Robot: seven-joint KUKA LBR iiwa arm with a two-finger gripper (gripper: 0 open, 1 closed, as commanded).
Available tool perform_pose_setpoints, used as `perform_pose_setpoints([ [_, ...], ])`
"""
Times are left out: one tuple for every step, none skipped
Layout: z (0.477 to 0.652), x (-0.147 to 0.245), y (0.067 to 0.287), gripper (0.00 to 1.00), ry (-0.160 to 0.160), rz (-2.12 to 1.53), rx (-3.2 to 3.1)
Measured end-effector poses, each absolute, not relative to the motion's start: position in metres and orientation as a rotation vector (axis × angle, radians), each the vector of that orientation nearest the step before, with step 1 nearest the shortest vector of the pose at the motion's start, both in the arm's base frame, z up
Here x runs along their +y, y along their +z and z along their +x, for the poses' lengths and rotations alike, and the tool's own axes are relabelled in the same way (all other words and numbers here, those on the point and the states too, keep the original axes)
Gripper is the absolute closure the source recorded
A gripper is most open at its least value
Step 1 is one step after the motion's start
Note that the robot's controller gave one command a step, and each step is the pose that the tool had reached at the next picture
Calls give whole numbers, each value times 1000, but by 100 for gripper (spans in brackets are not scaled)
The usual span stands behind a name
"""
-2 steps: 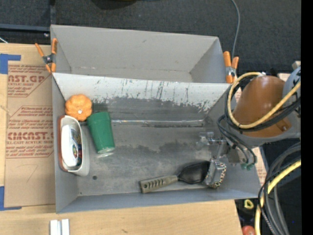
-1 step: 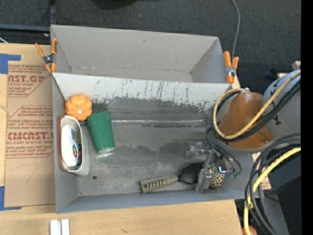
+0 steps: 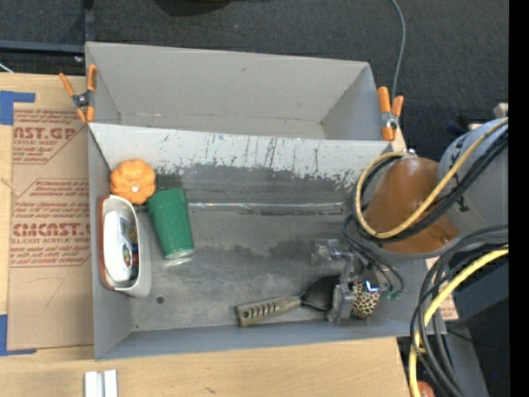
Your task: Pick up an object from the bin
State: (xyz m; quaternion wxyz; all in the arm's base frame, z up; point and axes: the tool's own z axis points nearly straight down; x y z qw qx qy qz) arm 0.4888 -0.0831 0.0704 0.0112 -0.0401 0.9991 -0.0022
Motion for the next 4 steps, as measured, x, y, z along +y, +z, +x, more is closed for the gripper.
perform_pose_setpoints([
  [486,-86,75,100,0,-92,3131],
  [486,-86,75,100,0,-92,3131],
  [484,-86,114,100,3,-93,3141],
  [486,-86,153,100,-1,-92,3131],
])
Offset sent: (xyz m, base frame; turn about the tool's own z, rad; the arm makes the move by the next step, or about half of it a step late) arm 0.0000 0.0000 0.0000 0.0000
